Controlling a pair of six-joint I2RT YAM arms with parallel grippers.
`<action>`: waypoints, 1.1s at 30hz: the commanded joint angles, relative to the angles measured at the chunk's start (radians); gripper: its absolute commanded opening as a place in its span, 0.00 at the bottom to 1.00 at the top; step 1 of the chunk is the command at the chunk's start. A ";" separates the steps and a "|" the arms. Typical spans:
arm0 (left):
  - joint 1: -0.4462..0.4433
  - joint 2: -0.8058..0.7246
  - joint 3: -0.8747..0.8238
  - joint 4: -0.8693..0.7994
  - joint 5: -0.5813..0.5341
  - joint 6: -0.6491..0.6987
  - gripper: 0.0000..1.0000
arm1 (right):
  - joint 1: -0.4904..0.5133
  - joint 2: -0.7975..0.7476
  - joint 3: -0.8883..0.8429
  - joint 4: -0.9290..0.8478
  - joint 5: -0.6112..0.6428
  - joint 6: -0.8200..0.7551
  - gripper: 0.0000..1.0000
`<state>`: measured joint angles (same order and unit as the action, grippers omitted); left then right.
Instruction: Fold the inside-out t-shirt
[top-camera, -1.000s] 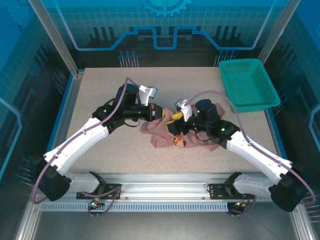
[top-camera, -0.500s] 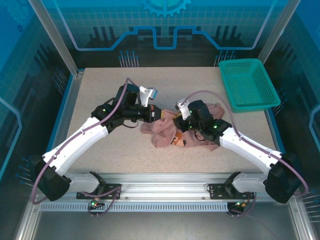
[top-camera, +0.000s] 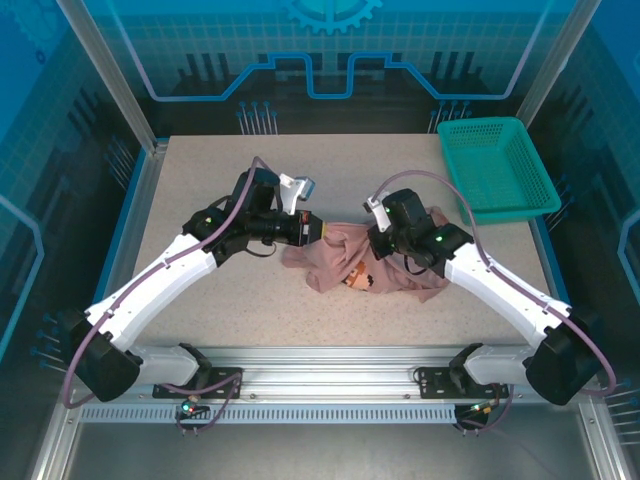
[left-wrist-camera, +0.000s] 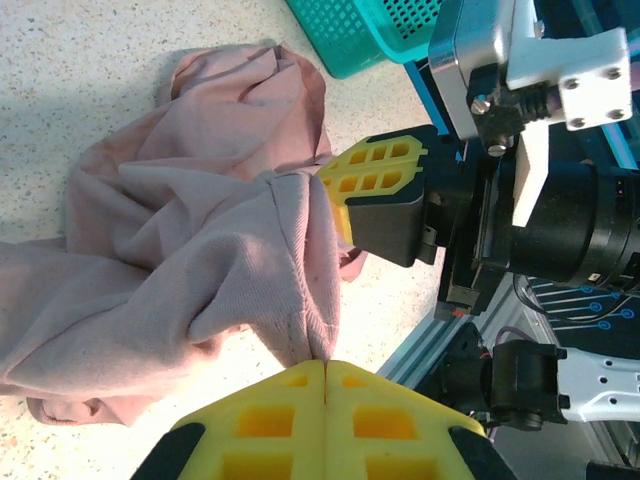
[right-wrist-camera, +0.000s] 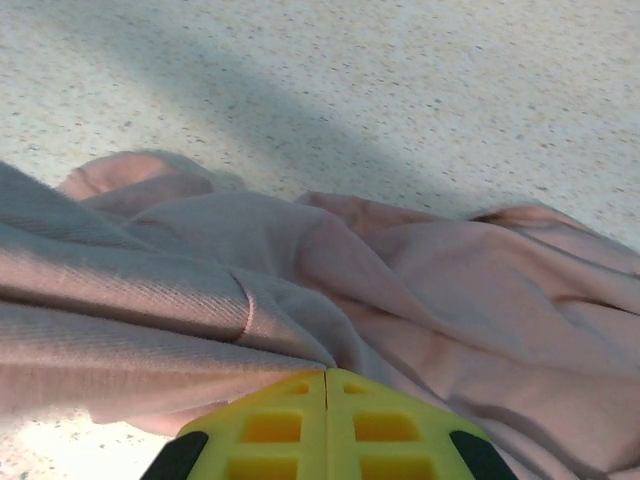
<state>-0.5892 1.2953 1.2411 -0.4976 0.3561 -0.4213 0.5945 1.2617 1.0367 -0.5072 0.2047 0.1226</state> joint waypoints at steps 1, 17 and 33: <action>0.000 -0.001 0.017 0.048 0.023 -0.028 0.00 | -0.005 -0.040 0.028 -0.100 0.133 -0.004 0.00; 0.001 0.007 0.032 0.066 -0.002 -0.043 0.00 | 0.181 -0.203 -0.132 0.296 -0.323 -0.174 0.47; 0.020 -0.049 -0.053 0.108 -0.209 0.028 0.08 | 0.053 -0.061 -0.131 0.408 -0.470 0.075 0.00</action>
<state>-0.5819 1.2896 1.2297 -0.4202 0.2897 -0.4393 0.7143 1.2495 0.9409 -0.1627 -0.0937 0.0994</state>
